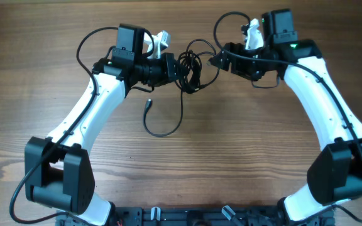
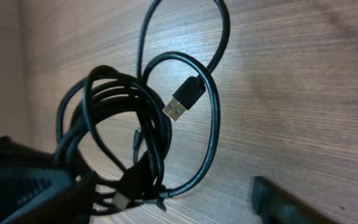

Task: Untangle cables

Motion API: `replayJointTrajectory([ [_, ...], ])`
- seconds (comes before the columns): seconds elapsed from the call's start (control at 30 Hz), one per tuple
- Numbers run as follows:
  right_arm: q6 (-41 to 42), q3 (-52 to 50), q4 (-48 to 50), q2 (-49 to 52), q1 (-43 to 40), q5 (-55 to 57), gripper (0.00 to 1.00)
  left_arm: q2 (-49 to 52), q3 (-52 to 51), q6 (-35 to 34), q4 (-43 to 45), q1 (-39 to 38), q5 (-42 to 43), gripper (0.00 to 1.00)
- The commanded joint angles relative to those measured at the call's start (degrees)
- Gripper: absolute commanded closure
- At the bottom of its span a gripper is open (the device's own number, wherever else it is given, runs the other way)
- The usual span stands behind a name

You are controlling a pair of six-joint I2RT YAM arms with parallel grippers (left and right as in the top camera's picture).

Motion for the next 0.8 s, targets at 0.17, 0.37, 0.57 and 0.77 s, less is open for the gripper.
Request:
replayJointTrajectory([
  [0.17,2.16,-0.72,2.36,7.48,2.49,13.25,0.69,-0.33,-0.2,-16.13,16.98,1.46,21.68,0.96],
  [0.37,1.01,-0.66,8.13,7.26,-7.72,4.11,0.94,-0.33,-0.2,-22.08,22.71,3.72,32.2,0.96],
  [0.57,-0.81,-0.68,13.14,7.52,-5.44,-2.32,0.96,-0.33,-0.2,-25.64,38.4,3.65,42.38,0.96],
  [0.77,1.57,-0.76,15.1,10.38,-3.82,-6.73,0.96,-0.33,-0.2,-36.13,60.15,3.65,44.96,0.96],
])
